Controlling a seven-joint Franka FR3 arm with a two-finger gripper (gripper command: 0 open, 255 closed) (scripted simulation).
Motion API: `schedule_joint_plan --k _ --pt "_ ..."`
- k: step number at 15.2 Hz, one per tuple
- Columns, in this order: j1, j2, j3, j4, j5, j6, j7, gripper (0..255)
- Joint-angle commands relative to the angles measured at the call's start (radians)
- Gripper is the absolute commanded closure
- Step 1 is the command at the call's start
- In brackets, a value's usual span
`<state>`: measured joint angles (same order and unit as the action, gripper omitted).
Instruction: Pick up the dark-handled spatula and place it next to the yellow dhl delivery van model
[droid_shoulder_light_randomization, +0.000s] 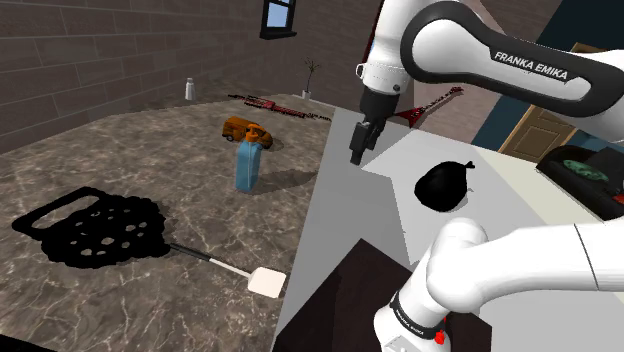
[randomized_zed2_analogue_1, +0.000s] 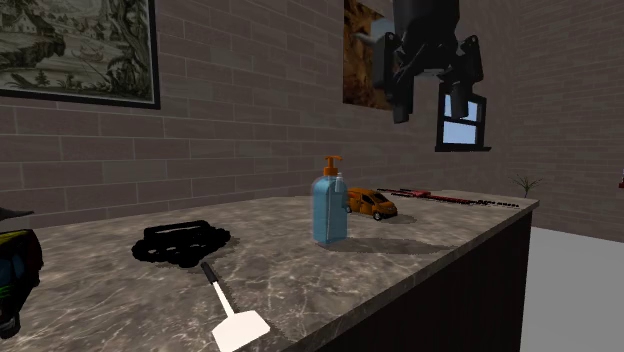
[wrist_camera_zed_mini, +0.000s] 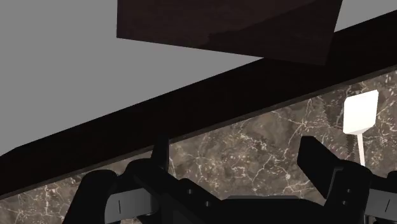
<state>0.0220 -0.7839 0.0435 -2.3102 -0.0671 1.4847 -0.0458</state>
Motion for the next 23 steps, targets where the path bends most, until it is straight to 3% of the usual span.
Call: schedule_joint_plan --k 1,14,23 --pt "0.000 0.000 0.000 0.000 0.000 0.000 0.000 0" --pt "0.095 0.203 0.201 -0.113 0.094 0.355 0.146 0" --pt "0.128 0.452 0.350 -0.076 0.071 0.588 0.271 0"
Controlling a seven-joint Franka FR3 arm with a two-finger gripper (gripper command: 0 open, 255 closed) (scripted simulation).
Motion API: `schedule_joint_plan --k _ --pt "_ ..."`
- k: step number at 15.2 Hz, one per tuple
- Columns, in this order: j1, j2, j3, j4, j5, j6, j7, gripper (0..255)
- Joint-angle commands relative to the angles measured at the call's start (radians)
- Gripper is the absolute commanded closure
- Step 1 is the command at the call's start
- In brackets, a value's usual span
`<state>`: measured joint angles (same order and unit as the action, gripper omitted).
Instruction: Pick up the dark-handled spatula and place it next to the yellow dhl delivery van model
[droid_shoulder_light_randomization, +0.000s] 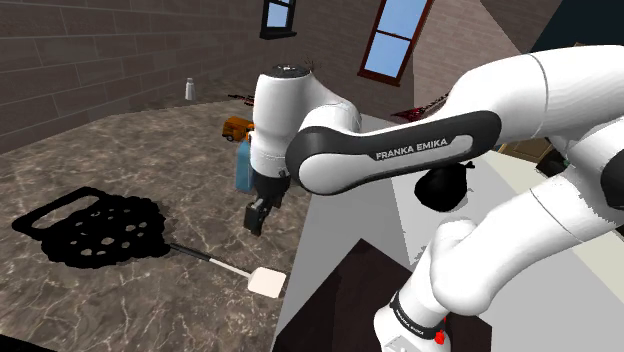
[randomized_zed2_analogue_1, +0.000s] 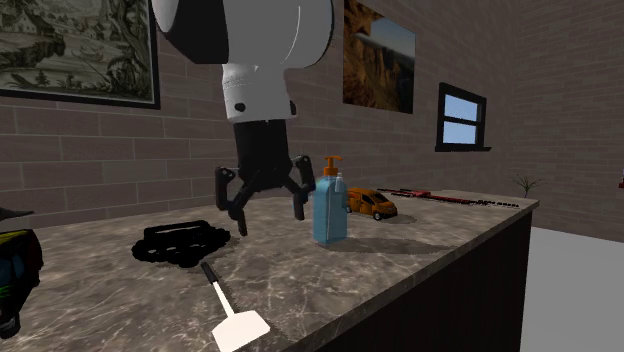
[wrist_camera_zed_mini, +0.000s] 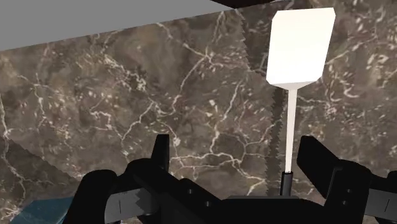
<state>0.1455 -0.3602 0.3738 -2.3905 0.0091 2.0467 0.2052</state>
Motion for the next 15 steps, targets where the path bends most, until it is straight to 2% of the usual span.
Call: schedule_joint_plan --k 1,8,15 --pt "0.006 0.060 0.036 0.014 -0.016 0.050 0.037 0" --pt "0.020 0.307 0.137 0.117 -0.153 0.180 0.188 0" --pt "0.015 0.371 0.132 0.080 -0.206 0.269 0.225 0"
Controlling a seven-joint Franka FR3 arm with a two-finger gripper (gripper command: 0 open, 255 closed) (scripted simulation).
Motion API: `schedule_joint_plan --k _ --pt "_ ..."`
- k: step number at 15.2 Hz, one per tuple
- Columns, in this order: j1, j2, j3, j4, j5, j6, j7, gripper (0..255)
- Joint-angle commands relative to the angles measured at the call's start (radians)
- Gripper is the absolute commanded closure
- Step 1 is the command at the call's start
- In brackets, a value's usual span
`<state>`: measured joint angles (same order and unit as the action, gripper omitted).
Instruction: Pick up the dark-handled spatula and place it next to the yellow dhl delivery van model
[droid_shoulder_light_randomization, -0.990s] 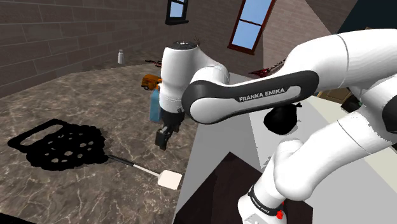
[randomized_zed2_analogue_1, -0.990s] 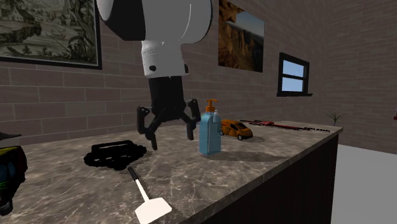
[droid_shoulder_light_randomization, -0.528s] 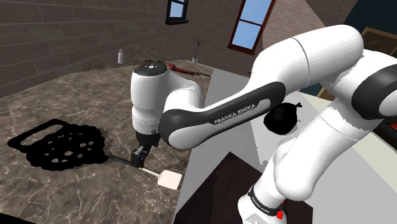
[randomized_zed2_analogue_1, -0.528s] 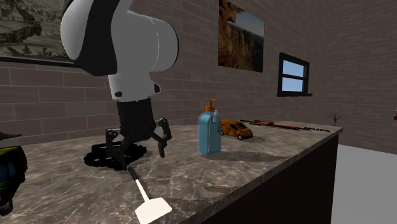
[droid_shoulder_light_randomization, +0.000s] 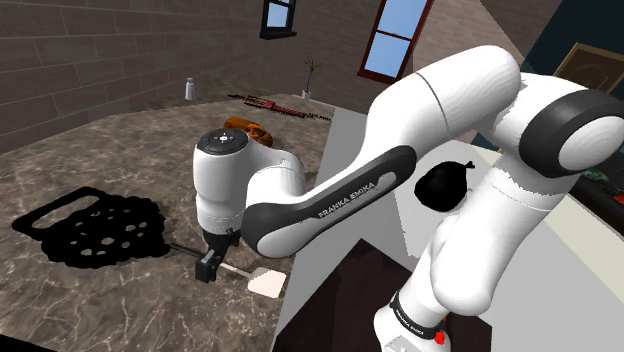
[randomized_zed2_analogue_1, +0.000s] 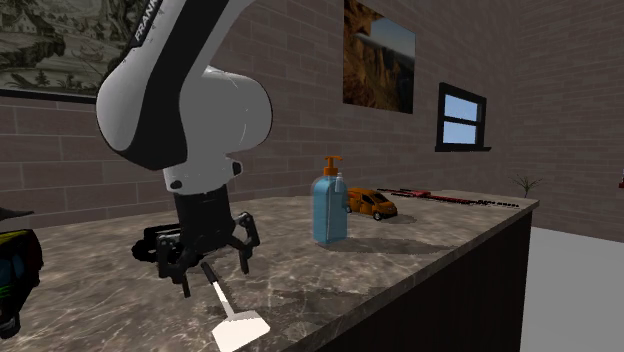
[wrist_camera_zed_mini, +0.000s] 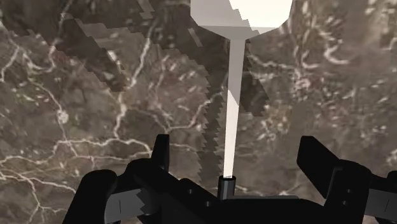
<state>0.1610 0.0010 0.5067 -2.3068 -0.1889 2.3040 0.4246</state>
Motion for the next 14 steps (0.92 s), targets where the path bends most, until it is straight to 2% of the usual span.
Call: schedule_joint_plan --k 1,9,10,14 --pt "-0.001 0.015 -0.001 -0.006 -0.014 0.019 0.009 0" --pt "-0.001 0.015 -0.001 -0.006 -0.013 0.019 0.009 0" --pt "-0.001 0.015 -0.001 -0.006 -0.013 0.019 0.009 255" --pt "-0.001 0.015 -0.001 -0.006 -0.013 0.019 0.009 255"
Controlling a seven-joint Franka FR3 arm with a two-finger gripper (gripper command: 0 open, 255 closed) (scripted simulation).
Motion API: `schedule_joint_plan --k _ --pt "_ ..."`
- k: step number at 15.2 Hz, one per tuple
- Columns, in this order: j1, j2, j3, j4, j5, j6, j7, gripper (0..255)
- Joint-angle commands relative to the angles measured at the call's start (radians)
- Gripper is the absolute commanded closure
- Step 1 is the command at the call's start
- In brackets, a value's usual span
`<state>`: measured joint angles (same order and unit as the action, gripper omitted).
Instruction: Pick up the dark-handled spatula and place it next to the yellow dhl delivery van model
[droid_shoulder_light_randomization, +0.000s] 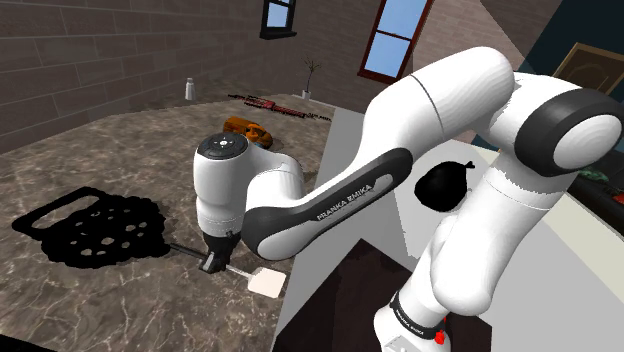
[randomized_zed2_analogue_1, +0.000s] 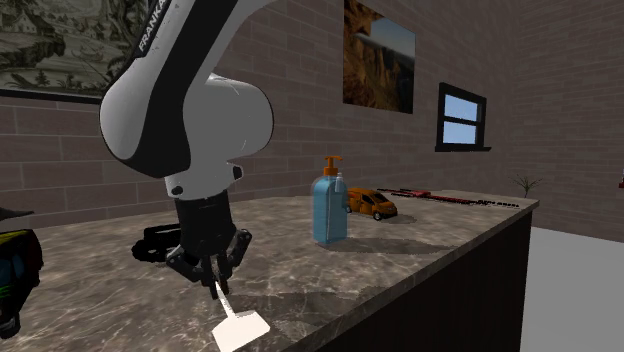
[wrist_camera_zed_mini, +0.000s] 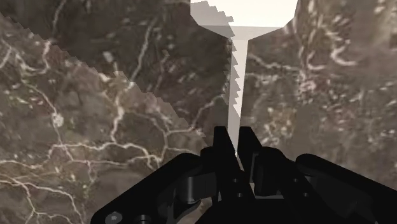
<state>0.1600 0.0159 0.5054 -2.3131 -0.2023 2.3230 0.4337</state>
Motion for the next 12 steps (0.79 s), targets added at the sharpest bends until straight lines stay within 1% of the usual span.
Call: schedule_joint_plan --k 1,5,12 --pt "0.000 0.000 0.000 0.000 0.000 0.000 0.000 255" --pt "0.000 0.000 0.000 0.000 0.000 0.000 0.000 255" --pt "0.001 -0.064 -0.001 0.036 0.055 -0.088 -0.048 255"
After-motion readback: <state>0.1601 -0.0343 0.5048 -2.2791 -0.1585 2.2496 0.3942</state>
